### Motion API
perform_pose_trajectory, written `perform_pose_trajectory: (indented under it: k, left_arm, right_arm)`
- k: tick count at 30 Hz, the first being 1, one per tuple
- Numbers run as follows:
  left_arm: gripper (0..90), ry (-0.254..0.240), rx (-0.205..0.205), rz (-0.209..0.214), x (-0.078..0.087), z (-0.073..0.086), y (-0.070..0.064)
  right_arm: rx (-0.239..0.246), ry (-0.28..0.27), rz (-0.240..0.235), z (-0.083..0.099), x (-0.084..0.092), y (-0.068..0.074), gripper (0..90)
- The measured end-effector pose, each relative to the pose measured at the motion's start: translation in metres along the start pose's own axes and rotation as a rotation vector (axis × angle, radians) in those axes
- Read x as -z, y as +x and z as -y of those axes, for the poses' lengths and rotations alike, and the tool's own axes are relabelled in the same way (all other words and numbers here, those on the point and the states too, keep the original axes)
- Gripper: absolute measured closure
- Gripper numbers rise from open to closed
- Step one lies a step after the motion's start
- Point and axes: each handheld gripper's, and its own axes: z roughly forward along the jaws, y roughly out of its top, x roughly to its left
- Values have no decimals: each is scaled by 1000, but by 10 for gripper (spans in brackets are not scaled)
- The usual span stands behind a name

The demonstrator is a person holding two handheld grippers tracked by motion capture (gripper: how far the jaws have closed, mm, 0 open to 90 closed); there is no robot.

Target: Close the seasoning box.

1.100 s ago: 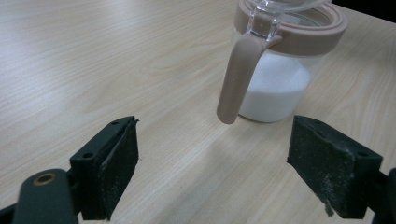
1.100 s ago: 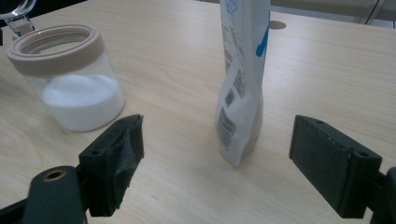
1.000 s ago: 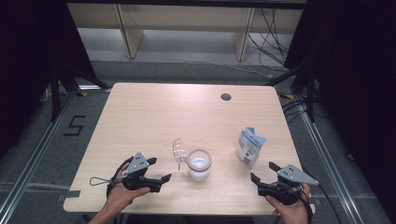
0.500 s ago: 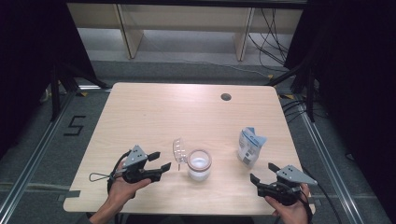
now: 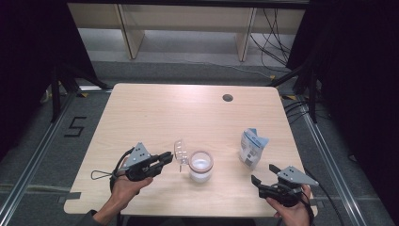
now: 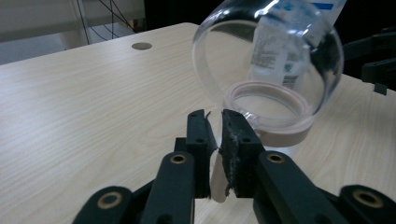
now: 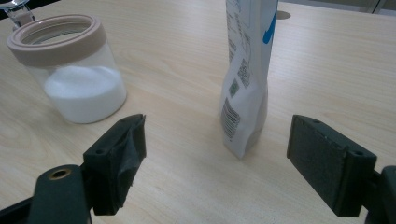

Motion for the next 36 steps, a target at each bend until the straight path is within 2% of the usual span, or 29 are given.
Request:
perform_pose_trajectory:
  k: [10, 12, 19, 22, 36]
  left_arm:
    - [866, 13, -22, 19, -8, -5, -9]
    - [866, 2, -10, 35, -10, -6, -9]
    - [872, 14, -26, 33, -13, -9, -13]
    - [873, 7, -29, 42, -16, -10, -14]
    - [874, 33, -47, 57, -22, -10, -19]
  right_arm:
    - [-9, 0, -5, 0, 0, 0, 210]
    - [-2, 0, 8, -1, 1, 0, 210]
    - [-2, -5, 7, -1, 1, 0, 210]
    - [4, -3, 9, -1, 1, -1, 210]
    - [1, 1, 6, -1, 1, 0, 213]
